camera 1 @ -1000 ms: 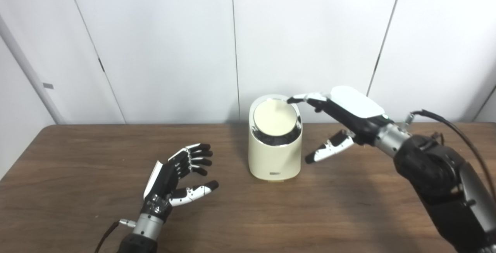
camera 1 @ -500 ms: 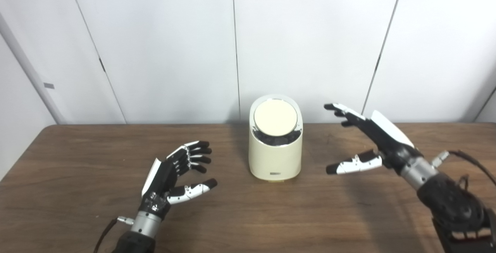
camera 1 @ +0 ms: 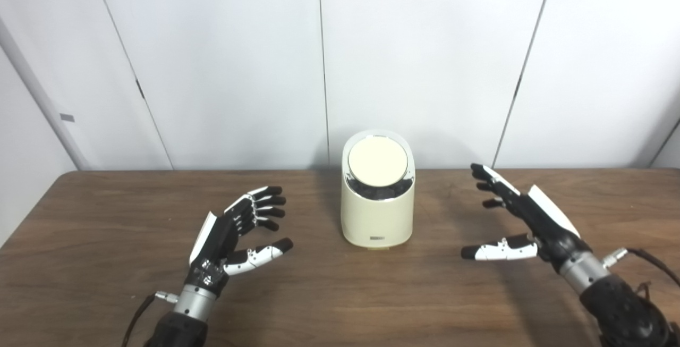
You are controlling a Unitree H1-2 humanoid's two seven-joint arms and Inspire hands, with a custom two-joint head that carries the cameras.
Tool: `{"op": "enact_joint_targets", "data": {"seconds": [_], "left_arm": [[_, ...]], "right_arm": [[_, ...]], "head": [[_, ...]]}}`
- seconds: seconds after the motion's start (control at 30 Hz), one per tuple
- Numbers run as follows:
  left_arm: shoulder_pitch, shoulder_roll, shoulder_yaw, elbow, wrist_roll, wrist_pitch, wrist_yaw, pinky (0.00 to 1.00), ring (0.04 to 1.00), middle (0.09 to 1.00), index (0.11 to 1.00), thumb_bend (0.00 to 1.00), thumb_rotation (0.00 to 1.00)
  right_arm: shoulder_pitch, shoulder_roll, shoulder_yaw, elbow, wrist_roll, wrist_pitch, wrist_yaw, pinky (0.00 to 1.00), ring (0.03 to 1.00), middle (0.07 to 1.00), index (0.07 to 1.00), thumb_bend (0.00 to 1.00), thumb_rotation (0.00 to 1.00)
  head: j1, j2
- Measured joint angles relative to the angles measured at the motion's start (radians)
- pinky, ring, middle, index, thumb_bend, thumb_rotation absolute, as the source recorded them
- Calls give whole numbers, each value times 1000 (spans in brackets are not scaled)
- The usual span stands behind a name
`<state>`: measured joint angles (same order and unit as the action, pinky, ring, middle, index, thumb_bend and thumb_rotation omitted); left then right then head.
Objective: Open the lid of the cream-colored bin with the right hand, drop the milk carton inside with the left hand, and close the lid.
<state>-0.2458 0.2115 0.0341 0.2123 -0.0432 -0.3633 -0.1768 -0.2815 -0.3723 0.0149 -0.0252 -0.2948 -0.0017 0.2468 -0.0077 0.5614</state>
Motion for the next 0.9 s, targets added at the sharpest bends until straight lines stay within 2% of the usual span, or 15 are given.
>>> {"op": "enact_joint_targets", "data": {"seconds": [0.5, 0.9], "left_arm": [[-7, 13, -4, -9, 7, 2, -10, 637, 727, 792, 854, 770, 186], [-10, 13, -1, -7, -3, 2, -19, 652, 740, 808, 853, 744, 170]], "right_arm": [[24, 29, 3, 62, 24, -63, -57, 725, 875, 942, 948, 732, 218], [26, 48, 12, 61, 15, -77, -84, 750, 872, 931, 935, 738, 229]], "head": [[-12, -3], [-29, -3]]}}
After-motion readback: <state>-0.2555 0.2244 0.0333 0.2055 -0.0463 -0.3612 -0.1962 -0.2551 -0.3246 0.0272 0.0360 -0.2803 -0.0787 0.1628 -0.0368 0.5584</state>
